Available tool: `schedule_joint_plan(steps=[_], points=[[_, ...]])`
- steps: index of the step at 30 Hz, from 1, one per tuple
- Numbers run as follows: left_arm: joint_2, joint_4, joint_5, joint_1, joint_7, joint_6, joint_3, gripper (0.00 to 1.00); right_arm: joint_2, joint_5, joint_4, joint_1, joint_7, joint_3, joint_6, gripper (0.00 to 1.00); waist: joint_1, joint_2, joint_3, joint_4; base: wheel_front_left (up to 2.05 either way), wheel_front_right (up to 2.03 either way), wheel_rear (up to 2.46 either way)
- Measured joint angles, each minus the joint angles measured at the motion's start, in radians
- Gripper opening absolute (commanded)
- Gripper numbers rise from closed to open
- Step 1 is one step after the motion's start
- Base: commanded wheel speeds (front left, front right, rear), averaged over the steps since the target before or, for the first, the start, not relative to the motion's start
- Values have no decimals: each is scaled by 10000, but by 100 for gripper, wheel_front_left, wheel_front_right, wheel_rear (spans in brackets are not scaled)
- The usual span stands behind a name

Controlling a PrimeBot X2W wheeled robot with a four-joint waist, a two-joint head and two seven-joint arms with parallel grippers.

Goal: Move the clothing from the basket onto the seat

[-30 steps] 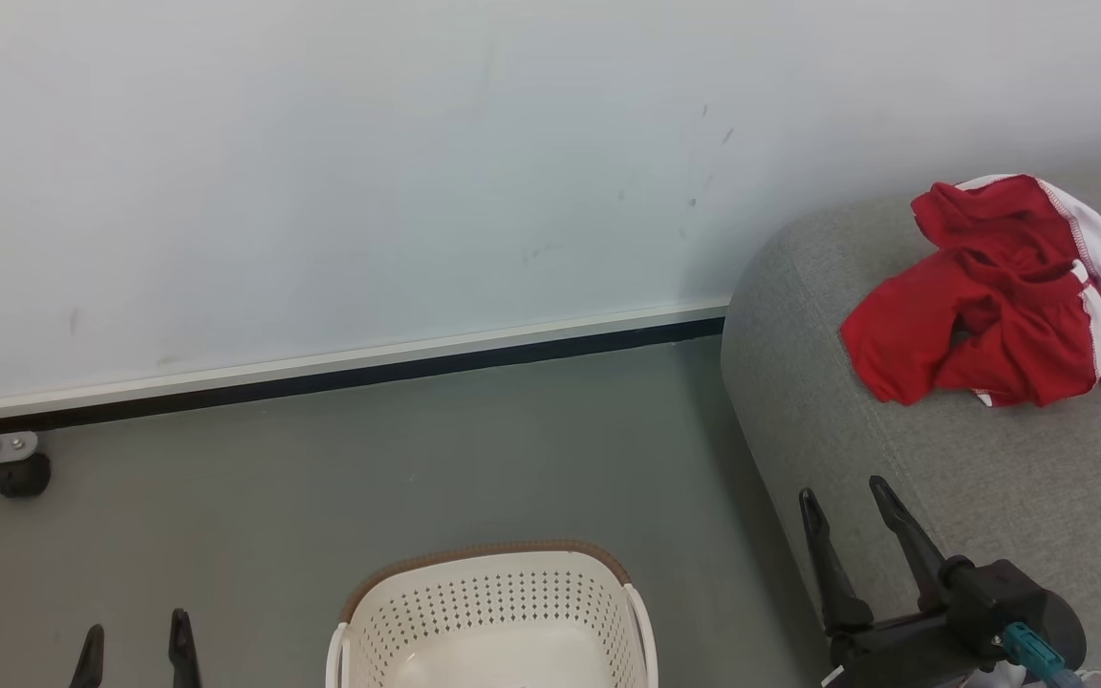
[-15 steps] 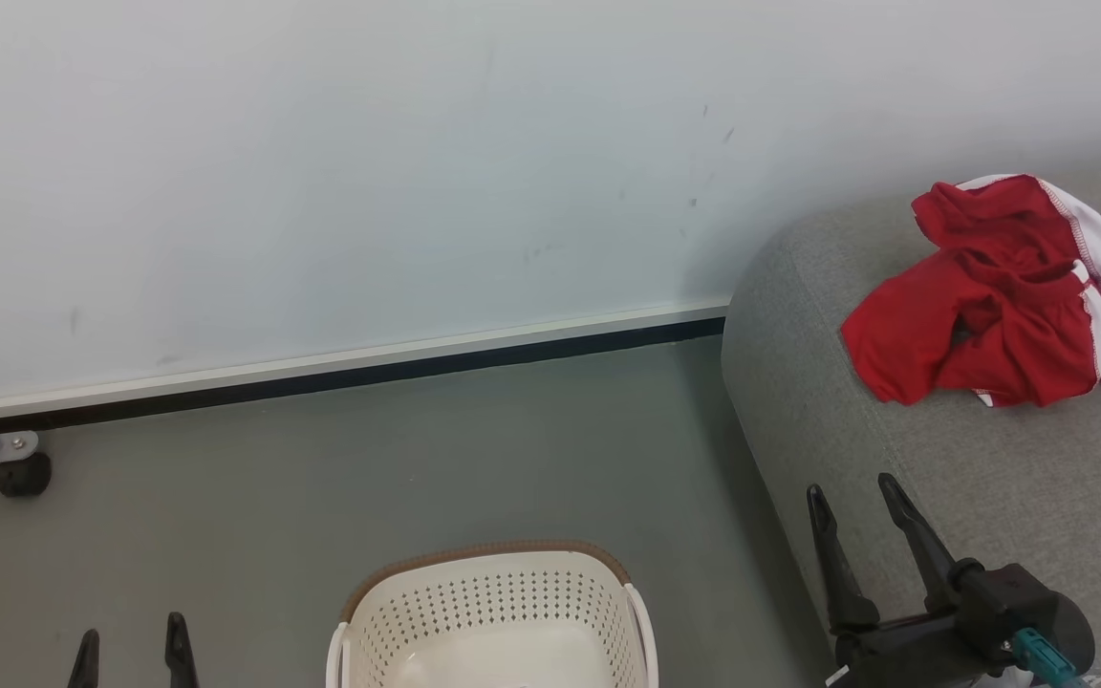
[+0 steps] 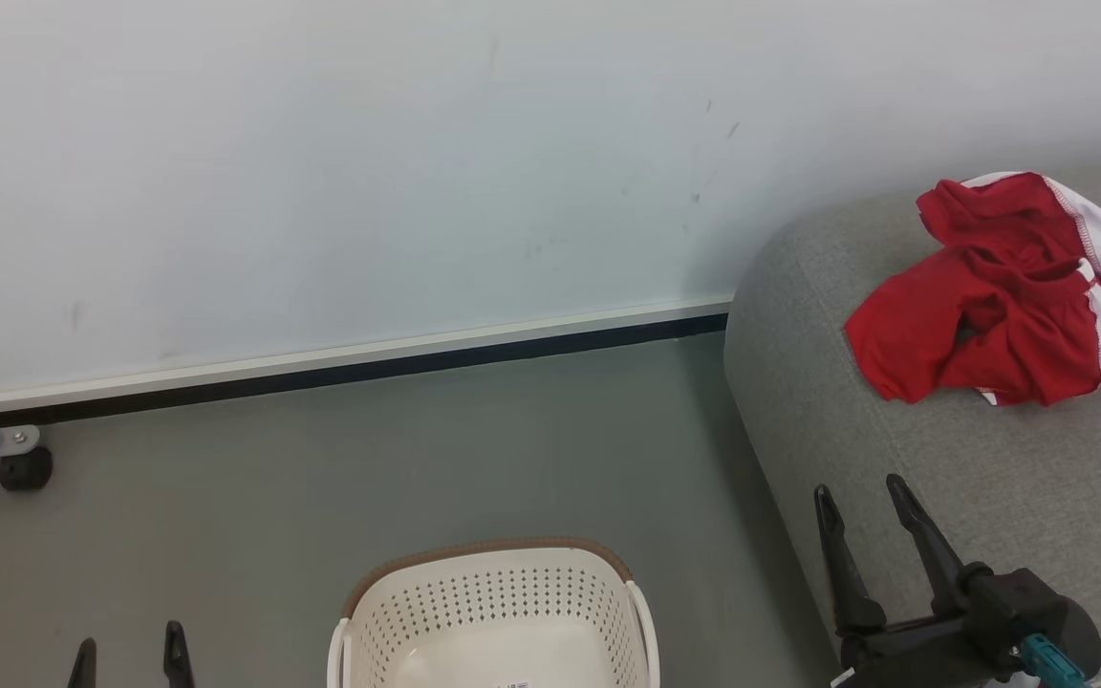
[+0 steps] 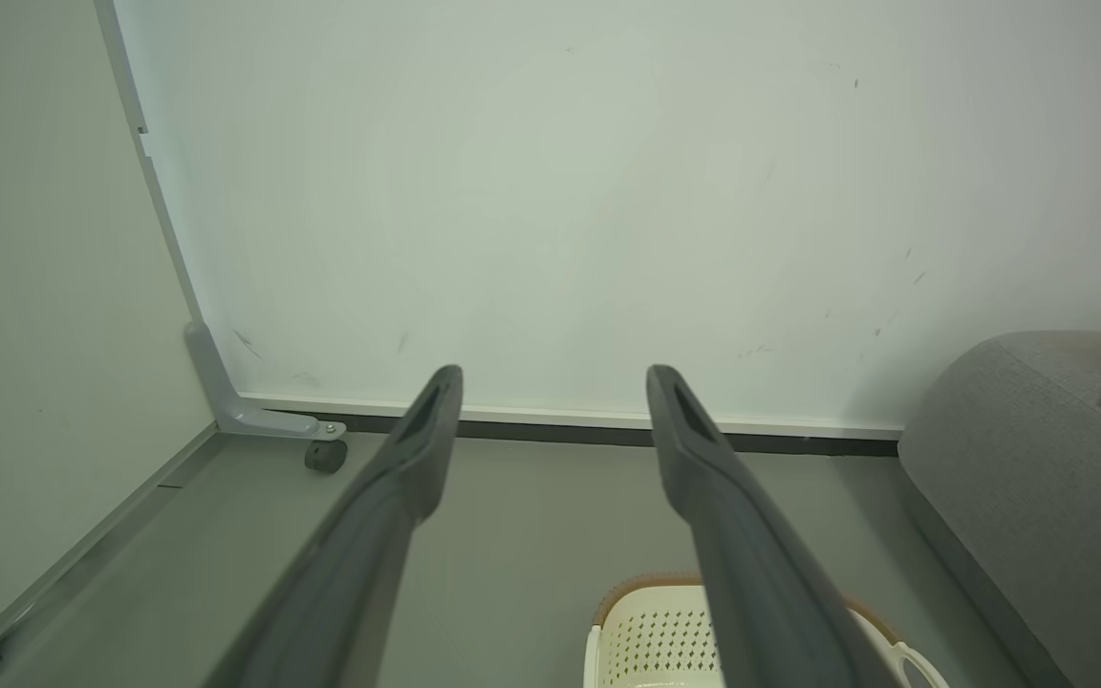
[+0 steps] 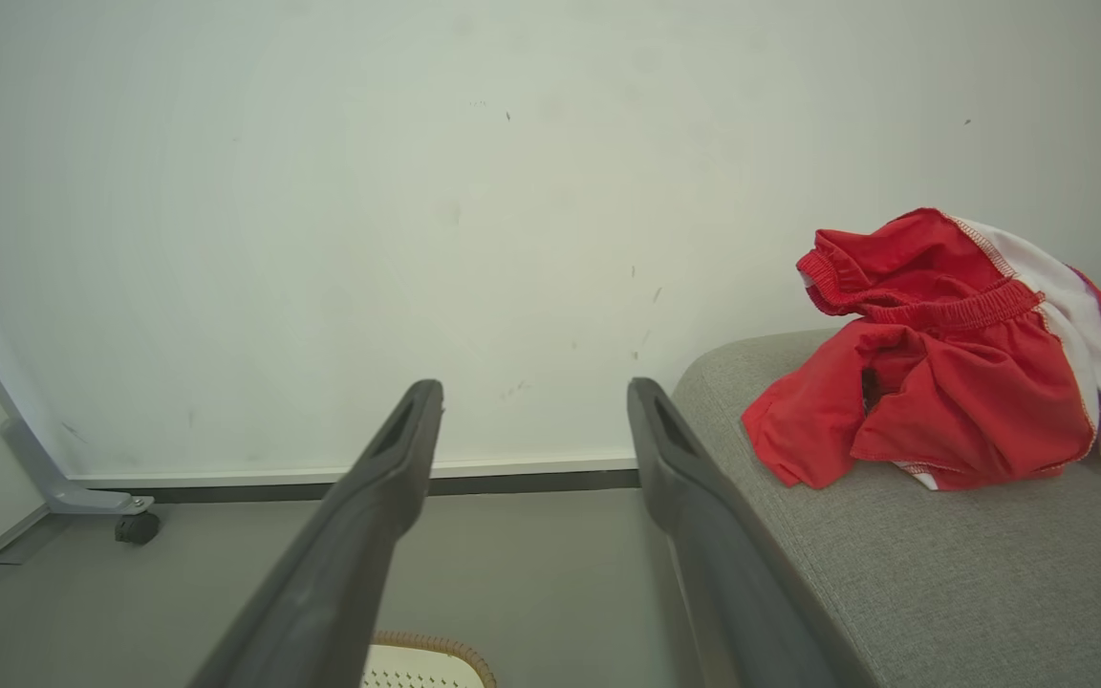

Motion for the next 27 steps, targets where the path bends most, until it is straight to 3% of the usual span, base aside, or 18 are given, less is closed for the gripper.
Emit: schedule_joint_plan(steps=[2,3,11,27], points=[[-6,0,-2,0,0,0,6,100,15,-4,-12,-1,0,-29,0,100,0,0,9,9,0,0,0],[-17,46,-2,-1,2,-4,-2,0,27,4,31,5,2,-25,2,0,0,0,12,12,0,0,0],[-280,617,-81,5,94,-82,-40,0,228,205,589,404,94,-27,50,0,0,0,21,21,0,0,0],[-366,1057,-2142,-386,686,-407,63,0,476,2134,750,384,708,-849,422,0,0,0,47,178,0,0,0]])
